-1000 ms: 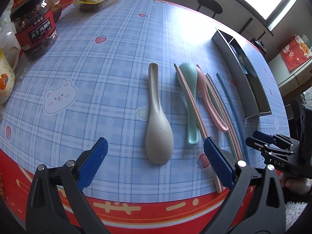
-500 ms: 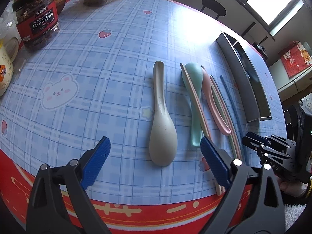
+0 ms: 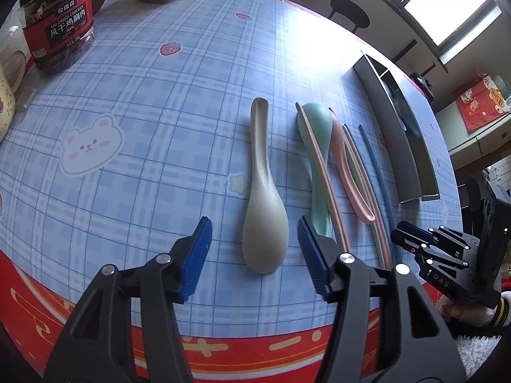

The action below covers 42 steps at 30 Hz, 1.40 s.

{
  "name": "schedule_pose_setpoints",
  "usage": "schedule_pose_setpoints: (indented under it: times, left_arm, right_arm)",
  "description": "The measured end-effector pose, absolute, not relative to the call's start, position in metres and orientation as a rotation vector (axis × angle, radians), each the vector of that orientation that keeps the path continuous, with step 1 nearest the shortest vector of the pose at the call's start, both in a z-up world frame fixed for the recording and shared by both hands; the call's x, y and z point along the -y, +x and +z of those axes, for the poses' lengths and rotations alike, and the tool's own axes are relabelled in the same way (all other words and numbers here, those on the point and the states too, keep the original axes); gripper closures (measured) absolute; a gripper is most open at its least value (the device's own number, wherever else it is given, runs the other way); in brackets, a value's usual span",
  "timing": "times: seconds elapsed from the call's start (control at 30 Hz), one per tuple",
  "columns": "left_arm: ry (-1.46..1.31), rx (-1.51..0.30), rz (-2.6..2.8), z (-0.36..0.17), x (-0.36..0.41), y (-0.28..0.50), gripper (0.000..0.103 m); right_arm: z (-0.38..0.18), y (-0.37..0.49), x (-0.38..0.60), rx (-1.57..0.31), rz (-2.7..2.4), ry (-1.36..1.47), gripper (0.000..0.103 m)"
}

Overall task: Organize utensils
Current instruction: 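Close right tool on a blue chopstick while left tool grasps the white spoon, then lift the blue chopstick with right tool while left tool lifts the white spoon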

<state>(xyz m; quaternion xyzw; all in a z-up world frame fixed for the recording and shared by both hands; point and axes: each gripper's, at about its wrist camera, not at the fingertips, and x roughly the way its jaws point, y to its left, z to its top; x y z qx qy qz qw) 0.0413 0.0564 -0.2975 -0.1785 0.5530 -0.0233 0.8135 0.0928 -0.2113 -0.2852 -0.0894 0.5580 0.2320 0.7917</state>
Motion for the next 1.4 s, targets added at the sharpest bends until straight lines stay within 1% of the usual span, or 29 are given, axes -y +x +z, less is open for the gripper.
schedule_pose_setpoints:
  times: [0.13,0.3,0.33,0.37,0.47,0.67,0.77,0.83,0.97,1.3,1.4]
  left_arm:
    - [-0.381,-1.187,-0.056,-0.300,-0.057,0.044,0.051]
    - [-0.364,-1.190,-0.073,-0.303,-0.055,0.052,0.054]
    - [-0.359,-1.195,-0.076,-0.305,-0.054,0.054,0.060]
    - [-0.358,-1.202,-0.083,-0.307,-0.053,0.055,0.061]
    - [-0.355,-1.202,-0.115,-0.309,-0.047,0.058,0.070]
    - [-0.309,-1.196,-0.130,-0.305,-0.038,0.058,0.072]
    - [-0.276,-1.174,-0.156,-0.298,-0.031,0.057,0.080]
    - [-0.263,-1.164,-0.192,-0.293,-0.026,0.058,0.087]
    - [-0.237,-1.178,-0.222,-0.293,-0.014,0.061,0.089]
    - [-0.183,-1.218,-0.197,-0.309,-0.007,0.079,0.088]
    - [-0.178,-1.215,-0.196,-0.309,-0.006,0.080,0.088]
  right_arm:
    - [-0.285,0.093,0.215,-1.204,0.501,-0.177,0.089]
    - [-0.285,0.093,0.216,-1.204,0.505,-0.166,0.090]
    - [-0.285,0.093,0.217,-1.203,0.506,-0.165,0.090]
    - [-0.285,0.093,0.217,-1.203,0.507,-0.164,0.090]
    - [-0.285,0.093,0.217,-1.204,0.509,-0.161,0.090]
    - [-0.285,0.093,0.218,-1.204,0.511,-0.157,0.090]
    - [-0.285,0.093,0.219,-1.206,0.512,-0.152,0.090]
    - [-0.285,0.093,0.219,-1.207,0.513,-0.150,0.090]
    - [-0.285,0.094,0.219,-1.208,0.514,-0.147,0.090]
    - [-0.284,0.095,0.223,-1.206,0.525,-0.132,0.090]
    - [-0.285,0.096,0.224,-1.205,0.522,-0.128,0.092]
